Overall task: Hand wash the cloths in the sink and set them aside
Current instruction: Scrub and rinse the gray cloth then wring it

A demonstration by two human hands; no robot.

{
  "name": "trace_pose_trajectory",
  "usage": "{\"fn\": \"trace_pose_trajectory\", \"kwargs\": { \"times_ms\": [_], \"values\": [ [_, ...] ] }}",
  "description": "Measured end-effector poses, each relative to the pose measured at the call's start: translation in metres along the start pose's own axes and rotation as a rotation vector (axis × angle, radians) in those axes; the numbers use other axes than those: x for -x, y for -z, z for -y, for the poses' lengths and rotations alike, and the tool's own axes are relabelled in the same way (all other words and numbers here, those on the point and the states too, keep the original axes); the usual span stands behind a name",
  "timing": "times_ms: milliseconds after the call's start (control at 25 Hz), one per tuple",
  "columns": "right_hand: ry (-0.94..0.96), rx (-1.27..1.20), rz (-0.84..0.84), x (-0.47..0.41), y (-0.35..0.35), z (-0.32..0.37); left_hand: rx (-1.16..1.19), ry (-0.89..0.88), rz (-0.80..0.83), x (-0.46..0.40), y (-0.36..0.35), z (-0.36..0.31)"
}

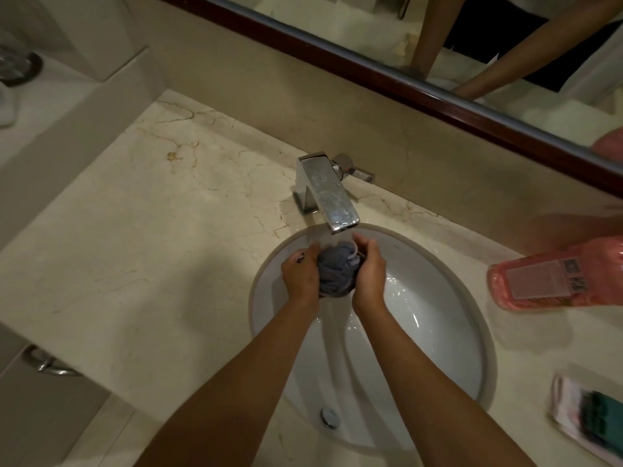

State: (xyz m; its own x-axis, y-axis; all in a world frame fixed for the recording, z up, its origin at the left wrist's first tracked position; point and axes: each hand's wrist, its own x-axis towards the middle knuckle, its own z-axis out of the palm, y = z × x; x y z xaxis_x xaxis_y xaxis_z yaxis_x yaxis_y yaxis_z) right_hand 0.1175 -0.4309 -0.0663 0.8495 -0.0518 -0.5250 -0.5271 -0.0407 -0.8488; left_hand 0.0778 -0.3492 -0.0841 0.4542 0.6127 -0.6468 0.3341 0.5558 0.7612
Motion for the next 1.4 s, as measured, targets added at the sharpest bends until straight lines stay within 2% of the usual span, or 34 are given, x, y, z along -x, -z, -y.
{"fn": "trace_pose_trajectory", "kwargs": {
  "times_ms": [120,240,360,480,600,760,1000,1080,1240,1400],
  "values": [
    [0.217,0.022,-0.041,-0.005,0.014,0.03,0.008,-0.103,-0.017,0.003,0.004,0.003],
    [0.31,0.012,0.111,-0.009,0.011,0.062,-0.008,-0.158,-0.04,0.006,0.003,0.0],
    [0.296,0.022,0.232,-0.005,0.002,0.079,-0.003,-0.162,-0.054,0.014,0.0,-0.003],
    [0.29,0.049,0.203,-0.004,-0.003,0.085,-0.003,-0.131,-0.041,0.025,-0.001,-0.003],
    [0.207,0.05,0.16,-0.008,-0.008,0.092,0.066,-0.104,-0.04,0.032,-0.002,-0.007],
    [0.254,0.015,0.19,0.001,-0.006,0.088,0.108,-0.097,-0.025,0.04,-0.001,-0.011],
    [0.247,0.061,0.301,0.016,0.015,0.068,0.029,-0.111,-0.022,0.061,-0.006,-0.008],
    [0.167,0.045,0.286,0.024,0.034,0.059,0.025,-0.13,-0.015,0.071,-0.01,-0.01],
    [0.007,-0.077,0.387,0.056,0.07,0.049,0.021,-0.203,-0.001,0.102,-0.028,-0.029],
    [0.107,-0.264,0.399,0.084,0.093,0.067,-0.019,-0.35,0.06,0.14,-0.048,-0.057]
  ]
}}
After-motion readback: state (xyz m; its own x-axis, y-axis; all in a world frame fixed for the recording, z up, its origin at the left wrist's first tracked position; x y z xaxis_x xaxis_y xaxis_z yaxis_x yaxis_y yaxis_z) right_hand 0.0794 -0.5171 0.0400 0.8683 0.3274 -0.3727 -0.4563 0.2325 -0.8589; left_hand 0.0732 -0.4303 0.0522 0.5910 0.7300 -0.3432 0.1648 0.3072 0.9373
